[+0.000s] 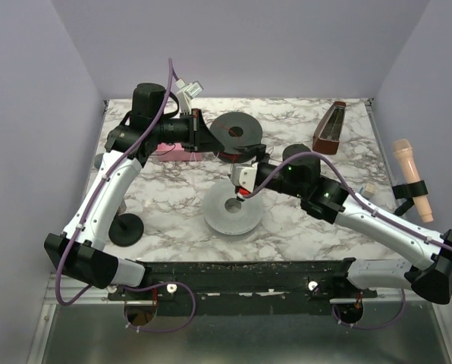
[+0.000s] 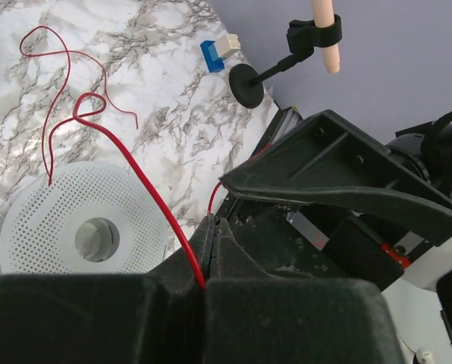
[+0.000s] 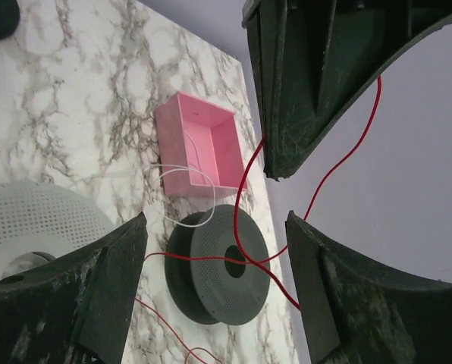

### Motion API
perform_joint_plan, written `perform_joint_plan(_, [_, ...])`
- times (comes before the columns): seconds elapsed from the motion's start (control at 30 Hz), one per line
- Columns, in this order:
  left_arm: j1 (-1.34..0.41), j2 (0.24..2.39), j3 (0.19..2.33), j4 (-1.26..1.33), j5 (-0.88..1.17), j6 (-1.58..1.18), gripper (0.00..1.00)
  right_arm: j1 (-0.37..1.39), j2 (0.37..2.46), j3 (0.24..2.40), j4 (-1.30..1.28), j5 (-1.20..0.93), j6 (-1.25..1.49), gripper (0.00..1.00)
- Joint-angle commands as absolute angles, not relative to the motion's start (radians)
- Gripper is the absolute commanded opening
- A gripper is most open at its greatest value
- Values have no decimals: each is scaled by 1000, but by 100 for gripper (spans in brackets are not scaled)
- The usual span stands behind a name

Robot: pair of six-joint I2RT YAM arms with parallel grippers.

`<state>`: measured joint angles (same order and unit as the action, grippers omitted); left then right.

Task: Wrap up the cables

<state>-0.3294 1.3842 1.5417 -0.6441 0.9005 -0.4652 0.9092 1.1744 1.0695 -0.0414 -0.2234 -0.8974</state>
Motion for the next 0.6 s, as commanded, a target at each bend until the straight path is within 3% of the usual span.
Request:
perform_joint_plan(0.0, [-330, 1376, 1534, -640, 890, -479, 0, 914, 1216, 1137, -48, -164, -999, 77])
perform_joint_plan(0.17, [-325, 1374, 1529, -634, 899, -485, 0, 914, 1253, 1160, -64, -88, -976, 38])
perform_joint_plan(0.33, [-301, 1373, 1516, -620, 908, -494, 0, 913, 1255, 1183, -129, -60, -934, 13])
perform_joint_plan(0.47, [-301, 1370, 1497, -584, 936, -525, 0, 913, 1272, 1201, -172, -68, -917, 9])
perform_joint_plan(0.57, [-301, 1361, 1490, -587, 927, -514, 0, 913, 1266, 1201, -170, -74, -911, 1])
